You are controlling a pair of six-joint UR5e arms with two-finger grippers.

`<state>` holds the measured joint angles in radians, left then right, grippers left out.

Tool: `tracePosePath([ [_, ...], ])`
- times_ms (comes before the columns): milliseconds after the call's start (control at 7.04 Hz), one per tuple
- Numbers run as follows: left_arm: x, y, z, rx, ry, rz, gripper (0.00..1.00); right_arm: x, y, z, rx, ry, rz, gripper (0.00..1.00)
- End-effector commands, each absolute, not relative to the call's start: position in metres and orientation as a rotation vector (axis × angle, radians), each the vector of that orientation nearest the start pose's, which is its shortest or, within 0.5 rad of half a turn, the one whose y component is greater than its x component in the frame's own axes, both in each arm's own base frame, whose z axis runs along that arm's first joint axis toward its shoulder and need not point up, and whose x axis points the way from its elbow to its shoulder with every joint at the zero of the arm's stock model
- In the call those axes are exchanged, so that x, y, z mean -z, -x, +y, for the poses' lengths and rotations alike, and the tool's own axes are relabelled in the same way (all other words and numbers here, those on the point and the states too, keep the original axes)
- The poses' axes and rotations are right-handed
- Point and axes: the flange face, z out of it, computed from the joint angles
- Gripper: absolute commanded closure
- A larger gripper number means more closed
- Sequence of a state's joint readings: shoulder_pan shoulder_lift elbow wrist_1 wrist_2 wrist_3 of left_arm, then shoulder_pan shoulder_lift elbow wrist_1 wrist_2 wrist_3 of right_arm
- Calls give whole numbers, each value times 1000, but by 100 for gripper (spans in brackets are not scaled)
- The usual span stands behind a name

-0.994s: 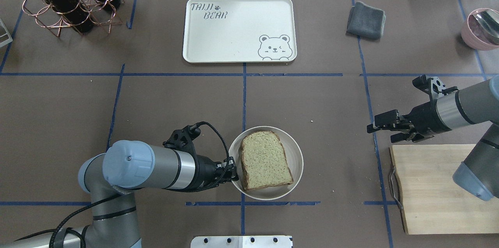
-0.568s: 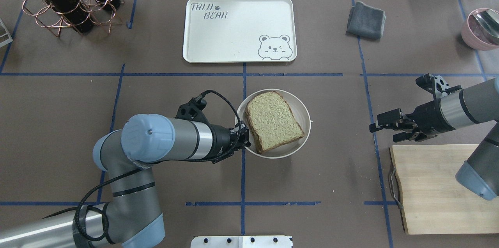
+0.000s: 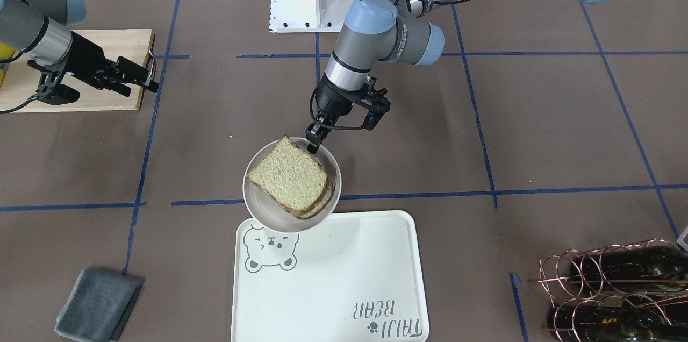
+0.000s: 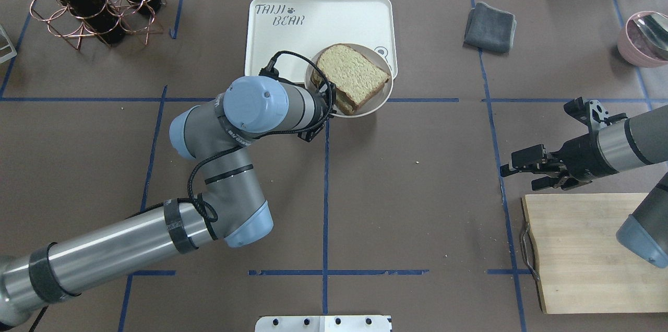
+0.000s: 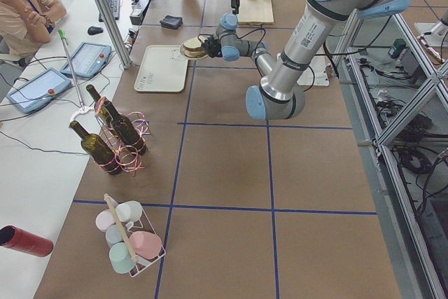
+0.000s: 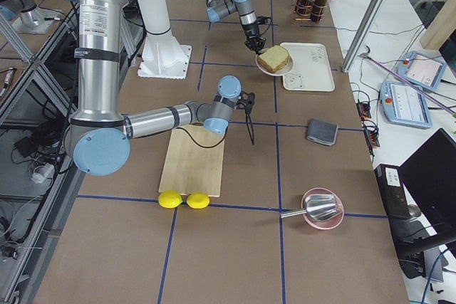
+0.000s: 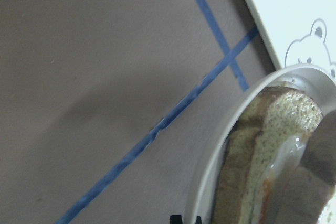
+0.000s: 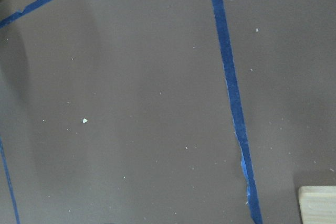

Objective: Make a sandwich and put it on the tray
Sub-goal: 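Lift the plate with the left gripper and carry it onto the bear tray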

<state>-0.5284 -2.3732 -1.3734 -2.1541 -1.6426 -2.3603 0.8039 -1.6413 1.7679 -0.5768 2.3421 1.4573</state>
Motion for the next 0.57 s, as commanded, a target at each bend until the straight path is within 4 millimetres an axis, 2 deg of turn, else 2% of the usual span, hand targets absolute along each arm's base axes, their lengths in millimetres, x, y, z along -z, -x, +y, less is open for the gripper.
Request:
tracePosePath([
  [0, -196, -589, -548, 1248, 218, 1182, 100, -476, 277, -379, -163, 142, -1251, 0],
  [142, -205, -601, -577, 1283, 199, 1127, 100, -476, 277, -379, -163, 142, -1251, 0],
  [284, -205, -598, -589, 1285, 186, 1137, 100, -473, 277, -379, -161, 140, -1254, 0],
  [426, -217, -602, -594, 1269, 178, 1152, 100, -474, 278, -378, -159, 142, -1253, 0],
])
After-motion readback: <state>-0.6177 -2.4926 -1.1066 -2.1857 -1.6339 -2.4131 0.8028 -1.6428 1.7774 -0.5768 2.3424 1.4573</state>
